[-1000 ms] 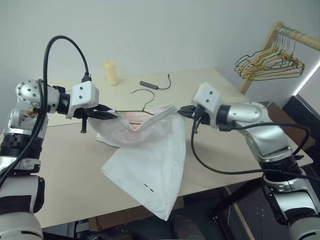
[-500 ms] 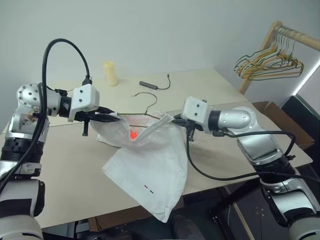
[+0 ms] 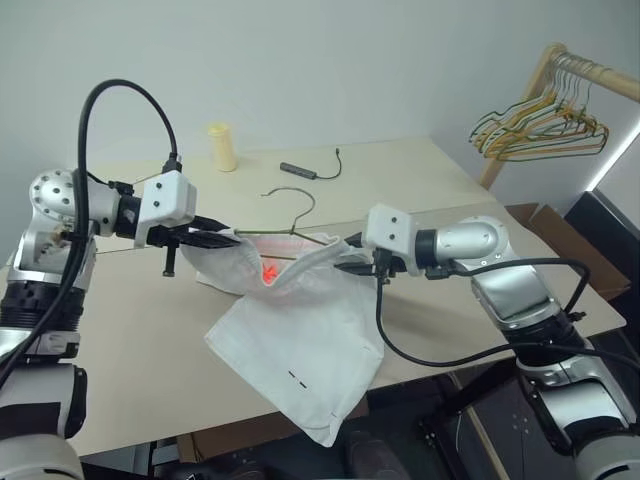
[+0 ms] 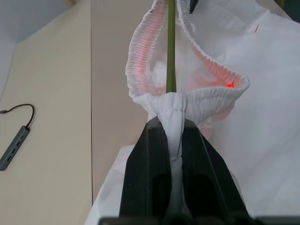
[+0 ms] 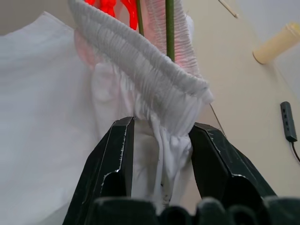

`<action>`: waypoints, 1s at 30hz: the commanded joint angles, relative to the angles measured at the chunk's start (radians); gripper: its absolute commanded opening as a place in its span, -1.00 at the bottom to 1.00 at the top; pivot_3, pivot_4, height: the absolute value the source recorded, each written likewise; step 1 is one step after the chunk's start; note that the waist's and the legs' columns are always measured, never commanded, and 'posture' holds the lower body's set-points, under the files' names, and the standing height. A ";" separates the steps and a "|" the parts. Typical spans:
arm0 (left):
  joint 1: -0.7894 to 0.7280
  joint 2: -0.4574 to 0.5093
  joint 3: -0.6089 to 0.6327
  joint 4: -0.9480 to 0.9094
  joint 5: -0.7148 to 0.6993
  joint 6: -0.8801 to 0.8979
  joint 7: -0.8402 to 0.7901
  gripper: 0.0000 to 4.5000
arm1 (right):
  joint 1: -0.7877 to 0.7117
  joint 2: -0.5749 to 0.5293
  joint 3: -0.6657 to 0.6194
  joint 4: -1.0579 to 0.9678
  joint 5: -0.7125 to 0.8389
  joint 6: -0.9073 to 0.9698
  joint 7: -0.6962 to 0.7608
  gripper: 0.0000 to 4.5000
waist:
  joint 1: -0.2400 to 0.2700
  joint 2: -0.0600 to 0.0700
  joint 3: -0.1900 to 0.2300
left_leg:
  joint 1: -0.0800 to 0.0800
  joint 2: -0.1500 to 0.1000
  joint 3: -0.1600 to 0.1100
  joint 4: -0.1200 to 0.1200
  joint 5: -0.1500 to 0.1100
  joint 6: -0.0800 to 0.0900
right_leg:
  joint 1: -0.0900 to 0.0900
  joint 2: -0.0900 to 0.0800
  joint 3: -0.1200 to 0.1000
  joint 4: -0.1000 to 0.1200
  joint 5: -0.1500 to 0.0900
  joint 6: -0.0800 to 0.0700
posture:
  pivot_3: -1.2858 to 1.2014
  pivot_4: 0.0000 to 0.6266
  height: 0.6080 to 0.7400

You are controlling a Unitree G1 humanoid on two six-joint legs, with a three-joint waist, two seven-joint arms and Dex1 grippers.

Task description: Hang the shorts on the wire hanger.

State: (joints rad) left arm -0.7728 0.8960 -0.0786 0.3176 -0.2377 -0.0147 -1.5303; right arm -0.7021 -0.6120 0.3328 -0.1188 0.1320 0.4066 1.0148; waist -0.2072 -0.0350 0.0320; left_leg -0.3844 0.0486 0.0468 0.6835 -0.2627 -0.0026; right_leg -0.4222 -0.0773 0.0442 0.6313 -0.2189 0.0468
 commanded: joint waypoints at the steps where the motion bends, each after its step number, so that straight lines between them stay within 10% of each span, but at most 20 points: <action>1: -0.009 0.009 0.037 -0.040 -0.039 0.008 -0.012 -1.00 | -0.021 0.003 -0.037 0.001 0.019 0.033 0.008 -0.08 | 0.000 0.000 0.000 | 0.000 0.000 0.000 0.000 0.000 0.000 | 0.000 0.000 0.000 0.000 0.000 0.000 | -0.10 -1.00 1.00; 5: -0.011 0.004 0.039 -0.046 -0.050 0.018 -0.018 -1.00 | -0.027 0.001 -0.032 0.005 0.034 0.068 0.035 -0.08 | 0.000 0.000 0.000 | 0.000 0.000 0.000 0.000 0.000 0.000 | 0.000 0.000 0.000 0.000 0.000 0.000 | -0.10 -1.00 1.00; 14: -0.010 0.006 0.039 -0.026 -0.057 0.000 -0.028 -1.00 | -0.017 -0.001 -0.035 0.008 0.025 0.085 0.051 -0.99 | 0.000 0.000 0.000 | 0.000 0.000 0.000 0.000 0.000 0.000 | 0.000 0.000 0.000 0.000 0.000 0.000 | -0.10 -1.00 1.00; 27: -0.047 -0.043 0.061 0.101 -0.005 -0.082 0.091 0.91 | 0.001 -0.005 -0.076 -0.022 0.051 0.160 0.025 -1.00 | -0.002 0.000 0.000 | 0.000 0.000 0.000 0.000 0.000 0.000 | 0.000 0.000 0.000 0.000 0.000 0.000 | -0.12 -1.00 1.00; 30: -0.047 -0.035 0.083 0.106 -0.013 -0.084 0.116 0.99 | 0.024 -0.014 -0.112 -0.044 0.070 0.234 -0.009 -1.00 | -0.002 0.000 0.000 | 0.000 0.000 0.000 0.000 0.000 0.000 | 0.000 0.000 0.000 0.000 0.000 0.000 | -0.12 -1.00 1.00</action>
State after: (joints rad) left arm -0.7848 0.8522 -0.0375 0.4281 -0.2366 -0.0880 -1.4349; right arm -0.6784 -0.6122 0.2806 -0.1239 0.1813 0.6023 1.0299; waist -0.2093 -0.0350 0.0320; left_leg -0.3844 0.0486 0.0469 0.6835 -0.2627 -0.0026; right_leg -0.4223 -0.0774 0.0440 0.6312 -0.2188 0.0468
